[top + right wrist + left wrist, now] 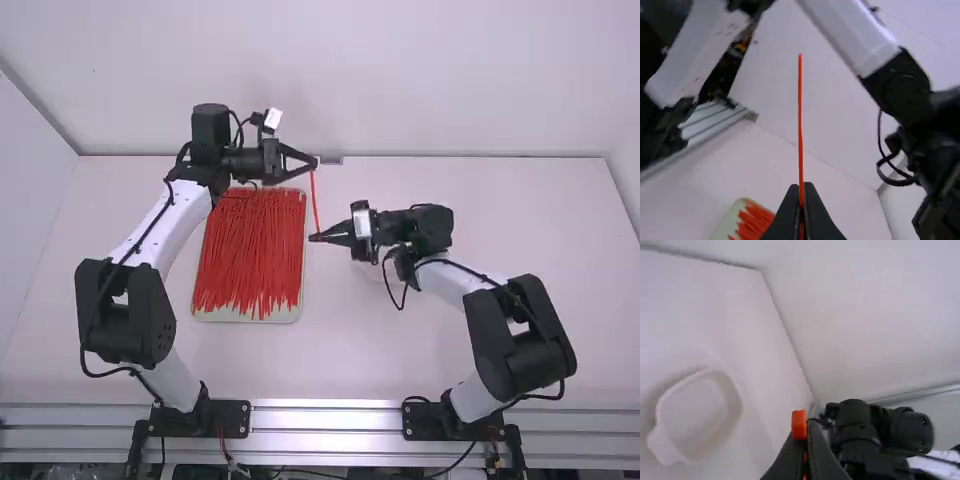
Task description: Fasten the cable tie
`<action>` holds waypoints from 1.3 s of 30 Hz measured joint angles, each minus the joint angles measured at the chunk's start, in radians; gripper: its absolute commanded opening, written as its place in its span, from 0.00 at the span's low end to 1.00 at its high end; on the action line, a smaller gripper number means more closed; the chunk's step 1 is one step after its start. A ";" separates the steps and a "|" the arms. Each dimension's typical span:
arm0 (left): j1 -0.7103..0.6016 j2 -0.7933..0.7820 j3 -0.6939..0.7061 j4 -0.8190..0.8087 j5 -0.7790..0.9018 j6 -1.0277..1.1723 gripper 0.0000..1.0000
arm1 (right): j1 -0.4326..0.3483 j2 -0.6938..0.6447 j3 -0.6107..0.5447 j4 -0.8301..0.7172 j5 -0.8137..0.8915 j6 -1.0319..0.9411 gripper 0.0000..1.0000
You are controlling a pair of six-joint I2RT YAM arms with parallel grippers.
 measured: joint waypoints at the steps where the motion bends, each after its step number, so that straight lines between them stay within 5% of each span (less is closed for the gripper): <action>1: 0.000 0.000 0.000 0.010 0.000 0.051 0.02 | 0.001 0.000 0.011 -0.008 0.034 0.073 0.00; 15: 0.000 0.000 0.000 0.219 0.102 0.780 0.02 | -0.026 0.000 0.234 -0.313 0.153 0.958 0.00; 21: -0.001 0.000 0.000 0.244 0.129 0.896 0.02 | -0.020 0.000 0.245 -0.470 0.122 1.049 0.00; 39: 0.000 0.000 0.000 0.317 0.227 1.038 0.02 | -0.016 0.000 0.245 -0.588 0.098 1.078 0.00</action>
